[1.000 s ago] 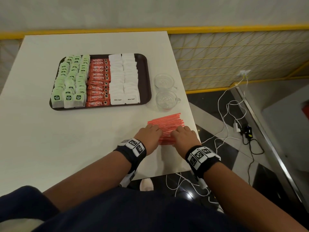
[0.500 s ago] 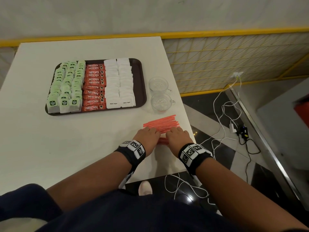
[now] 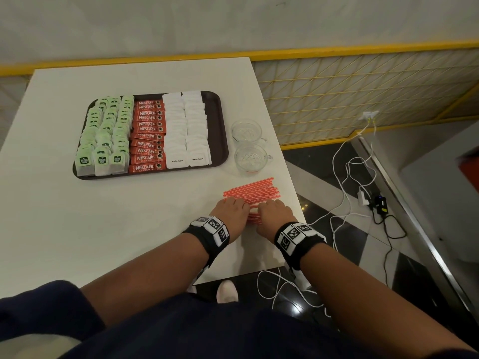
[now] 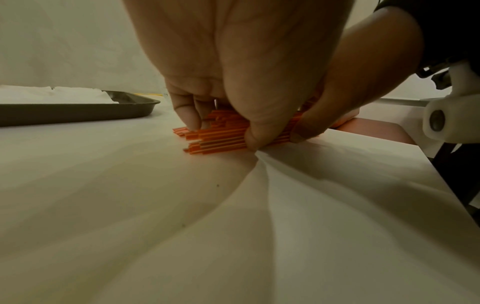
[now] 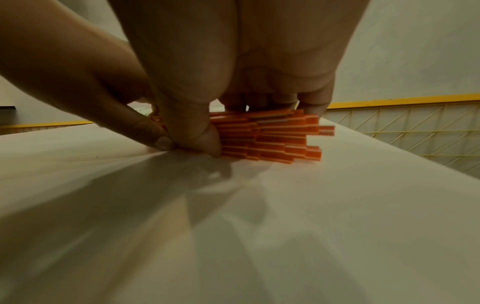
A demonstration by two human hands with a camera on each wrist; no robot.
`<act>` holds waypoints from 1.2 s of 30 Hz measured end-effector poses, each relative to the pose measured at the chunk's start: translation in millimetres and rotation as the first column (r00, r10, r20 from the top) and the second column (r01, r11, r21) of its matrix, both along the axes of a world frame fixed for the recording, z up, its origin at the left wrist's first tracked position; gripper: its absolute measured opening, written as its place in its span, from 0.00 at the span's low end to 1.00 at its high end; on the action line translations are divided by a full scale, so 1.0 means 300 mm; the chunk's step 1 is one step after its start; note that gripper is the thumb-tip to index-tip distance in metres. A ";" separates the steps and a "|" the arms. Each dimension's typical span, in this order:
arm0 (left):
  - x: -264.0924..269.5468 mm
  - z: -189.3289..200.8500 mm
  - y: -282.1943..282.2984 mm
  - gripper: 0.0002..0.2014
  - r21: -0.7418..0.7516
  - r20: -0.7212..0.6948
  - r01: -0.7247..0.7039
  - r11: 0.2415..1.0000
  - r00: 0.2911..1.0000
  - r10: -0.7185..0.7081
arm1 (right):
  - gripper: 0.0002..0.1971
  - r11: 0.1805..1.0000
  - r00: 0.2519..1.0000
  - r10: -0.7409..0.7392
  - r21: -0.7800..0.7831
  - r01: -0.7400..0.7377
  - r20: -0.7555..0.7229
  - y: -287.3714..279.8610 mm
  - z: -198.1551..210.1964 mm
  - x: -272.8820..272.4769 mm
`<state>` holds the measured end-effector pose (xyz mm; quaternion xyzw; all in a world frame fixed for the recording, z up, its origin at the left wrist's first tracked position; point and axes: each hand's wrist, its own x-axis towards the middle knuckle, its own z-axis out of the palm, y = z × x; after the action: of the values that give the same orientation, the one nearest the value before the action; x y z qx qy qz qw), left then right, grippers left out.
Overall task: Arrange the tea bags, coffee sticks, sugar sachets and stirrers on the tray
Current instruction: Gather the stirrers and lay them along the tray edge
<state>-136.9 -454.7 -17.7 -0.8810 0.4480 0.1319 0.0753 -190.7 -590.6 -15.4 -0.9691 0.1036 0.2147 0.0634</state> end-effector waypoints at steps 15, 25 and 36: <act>-0.011 -0.010 -0.008 0.15 0.009 -0.056 0.001 1.000 0.998 0.000 | 0.17 0.999 0.999 0.033 0.002 -0.033 0.031 0.008 -0.026 0.002; -0.013 -0.014 -0.005 0.16 -0.015 -0.044 0.014 1.000 0.999 -0.014 | 0.15 0.999 0.998 0.045 -0.016 -0.045 0.053 0.009 -0.056 0.006; 0.010 0.012 -0.006 0.14 0.055 -0.032 0.100 0.993 0.995 -0.098 | 0.14 0.997 0.995 0.072 0.008 -0.072 0.063 0.005 -0.051 -0.010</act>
<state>-133.8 -456.6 -14.2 -0.8532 0.4883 0.1537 0.1001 -193.8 -589.1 -30.5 -0.9781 0.0655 0.1871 0.0639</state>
